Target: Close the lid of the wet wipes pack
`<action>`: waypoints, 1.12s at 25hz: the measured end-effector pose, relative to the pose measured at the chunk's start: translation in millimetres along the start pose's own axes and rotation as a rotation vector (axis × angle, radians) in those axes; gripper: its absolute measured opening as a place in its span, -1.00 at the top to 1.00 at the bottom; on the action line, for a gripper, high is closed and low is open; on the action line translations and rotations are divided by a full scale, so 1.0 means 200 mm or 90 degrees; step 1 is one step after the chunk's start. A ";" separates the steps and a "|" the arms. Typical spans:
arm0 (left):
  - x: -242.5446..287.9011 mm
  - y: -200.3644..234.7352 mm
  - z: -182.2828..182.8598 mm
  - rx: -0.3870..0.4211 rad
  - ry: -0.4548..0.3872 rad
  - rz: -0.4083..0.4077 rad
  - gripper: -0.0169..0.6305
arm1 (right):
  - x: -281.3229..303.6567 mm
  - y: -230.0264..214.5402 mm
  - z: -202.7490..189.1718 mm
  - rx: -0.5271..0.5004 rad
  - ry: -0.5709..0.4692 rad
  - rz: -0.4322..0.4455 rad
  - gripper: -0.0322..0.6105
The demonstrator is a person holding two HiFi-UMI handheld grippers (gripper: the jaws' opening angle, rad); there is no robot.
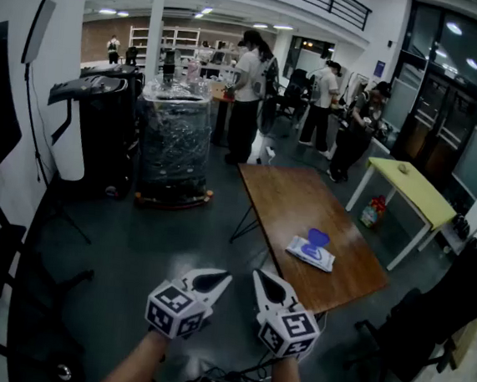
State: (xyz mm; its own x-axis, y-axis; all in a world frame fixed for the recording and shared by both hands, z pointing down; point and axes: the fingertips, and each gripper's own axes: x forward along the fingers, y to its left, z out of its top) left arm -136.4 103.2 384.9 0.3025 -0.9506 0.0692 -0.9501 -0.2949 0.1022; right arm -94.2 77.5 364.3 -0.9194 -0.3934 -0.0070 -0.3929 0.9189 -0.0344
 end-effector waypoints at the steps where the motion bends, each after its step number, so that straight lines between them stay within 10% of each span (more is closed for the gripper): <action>1: 0.00 0.00 -0.01 -0.003 0.004 -0.003 0.94 | 0.00 0.00 0.00 0.005 0.001 0.000 0.89; 28: 0.43 -0.03 -0.08 -0.002 0.048 -0.045 0.94 | -0.08 -0.41 -0.08 0.067 0.001 -0.063 0.89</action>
State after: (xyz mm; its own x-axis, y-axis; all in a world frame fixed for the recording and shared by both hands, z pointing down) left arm -103.8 24.2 406.1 0.3732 -0.9178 0.1359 -0.9262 -0.3600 0.1119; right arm -47.8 8.8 383.4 -0.8763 -0.4818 0.0034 -0.4775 0.8674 -0.1398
